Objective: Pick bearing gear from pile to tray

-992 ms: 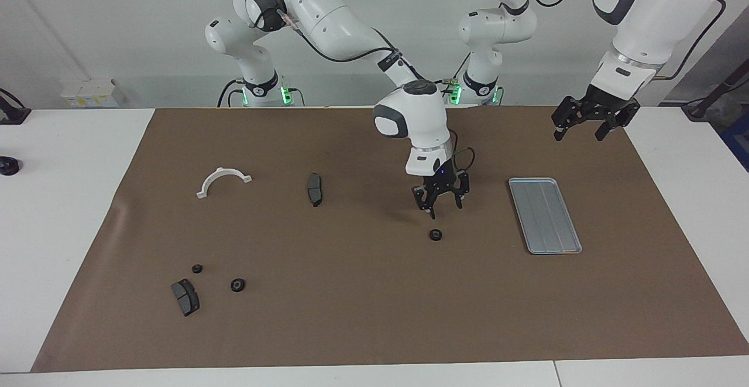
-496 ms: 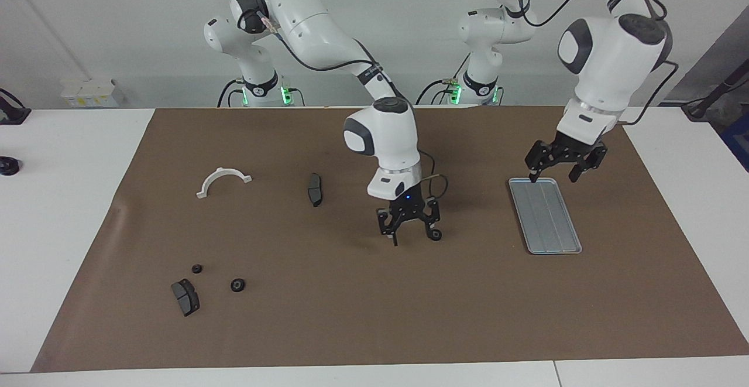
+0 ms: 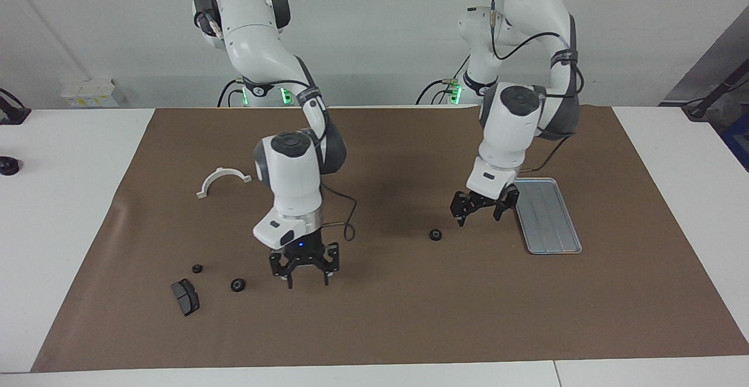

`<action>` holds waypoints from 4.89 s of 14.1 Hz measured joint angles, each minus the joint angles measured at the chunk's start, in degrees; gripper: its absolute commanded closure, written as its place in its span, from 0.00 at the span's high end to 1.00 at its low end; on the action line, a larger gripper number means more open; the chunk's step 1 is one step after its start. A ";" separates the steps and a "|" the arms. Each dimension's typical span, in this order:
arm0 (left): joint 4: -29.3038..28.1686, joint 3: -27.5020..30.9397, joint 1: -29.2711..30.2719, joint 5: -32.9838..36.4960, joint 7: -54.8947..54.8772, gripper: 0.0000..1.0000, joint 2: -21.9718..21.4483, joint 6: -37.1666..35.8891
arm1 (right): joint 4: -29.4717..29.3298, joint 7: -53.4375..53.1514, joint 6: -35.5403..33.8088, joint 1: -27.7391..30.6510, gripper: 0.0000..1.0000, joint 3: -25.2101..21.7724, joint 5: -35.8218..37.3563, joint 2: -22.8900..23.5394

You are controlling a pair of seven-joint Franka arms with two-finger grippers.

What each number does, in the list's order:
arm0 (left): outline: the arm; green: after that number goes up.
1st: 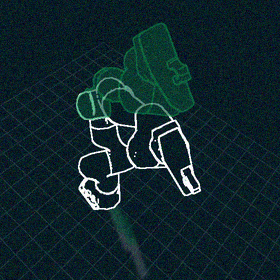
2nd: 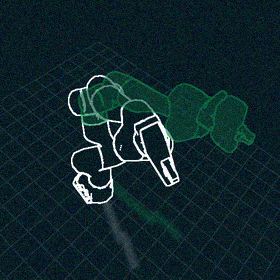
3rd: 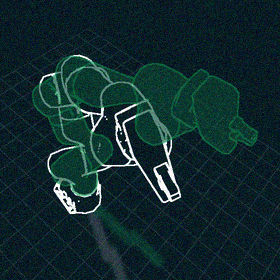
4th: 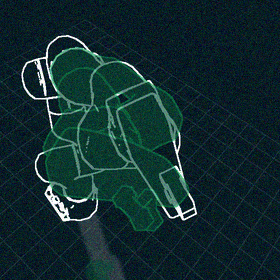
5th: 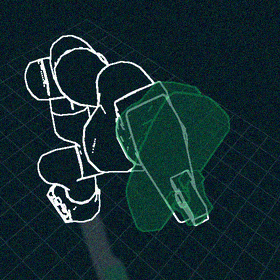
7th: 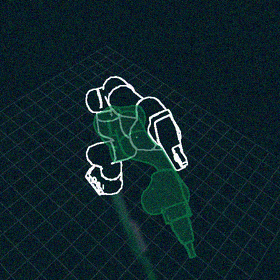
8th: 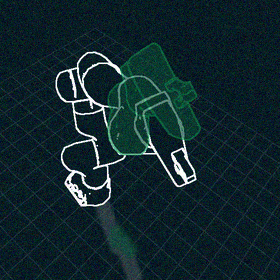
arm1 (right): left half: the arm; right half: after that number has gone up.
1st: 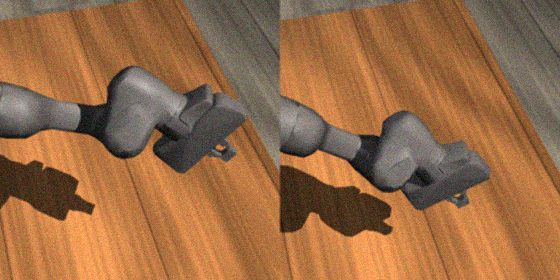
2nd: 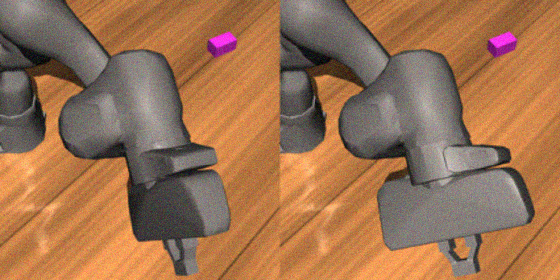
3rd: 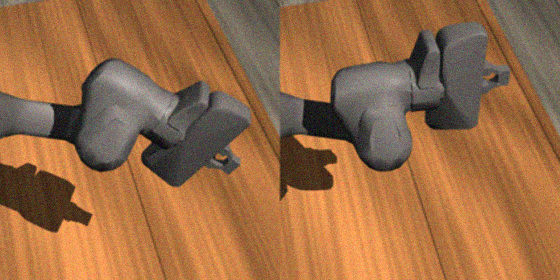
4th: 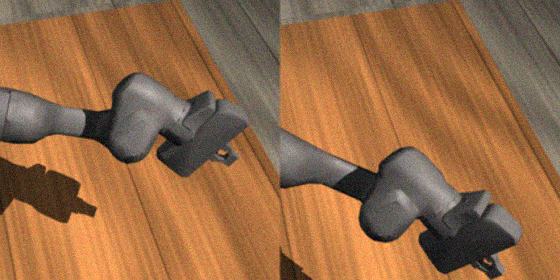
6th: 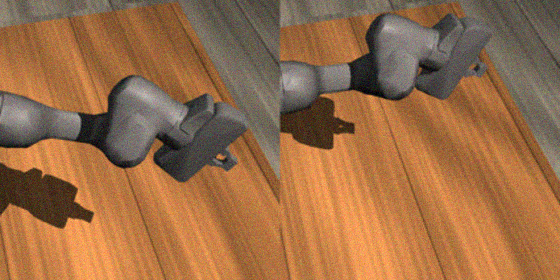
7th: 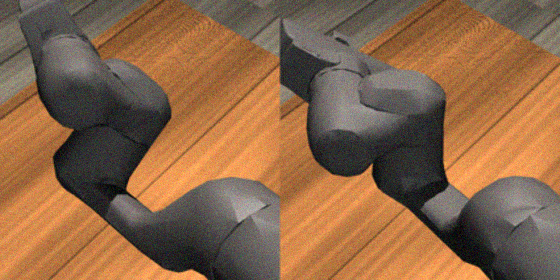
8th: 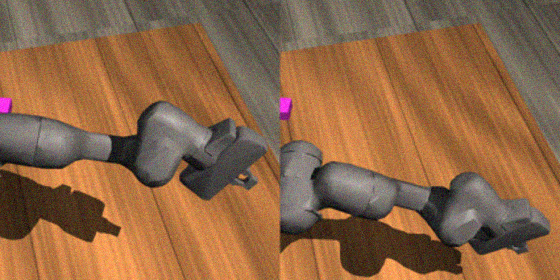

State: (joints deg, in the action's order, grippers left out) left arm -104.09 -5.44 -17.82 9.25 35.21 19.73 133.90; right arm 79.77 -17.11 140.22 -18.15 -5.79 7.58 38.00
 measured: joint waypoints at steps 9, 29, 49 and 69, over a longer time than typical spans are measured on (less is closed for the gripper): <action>0.69 0.04 -5.15 2.93 12.96 0.59 6.75 4.38 | 0.83 4.18 -1.40 10.26 0.70 1.54 -4.70 0.68; 2.24 1.40 3.73 2.96 -3.78 0.00 -6.86 -12.86 | 5.73 6.46 -7.63 10.58 0.26 1.37 -5.08 0.20; -24.74 0.14 23.58 -10.55 -32.37 1.00 -12.16 8.25 | 0.26 -1.08 1.50 -11.25 0.09 4.68 -4.98 -0.40; -2.97 -0.18 15.11 -8.48 -29.59 1.00 -11.77 -7.58 | 0.35 -17.55 12.63 -24.09 0.81 3.48 -5.00 2.99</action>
State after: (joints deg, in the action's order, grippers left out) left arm -107.06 -5.62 -2.71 0.77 5.62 7.96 126.32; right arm 80.12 -34.66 152.85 -42.24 -2.32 2.58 40.99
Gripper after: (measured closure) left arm 0.000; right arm 0.185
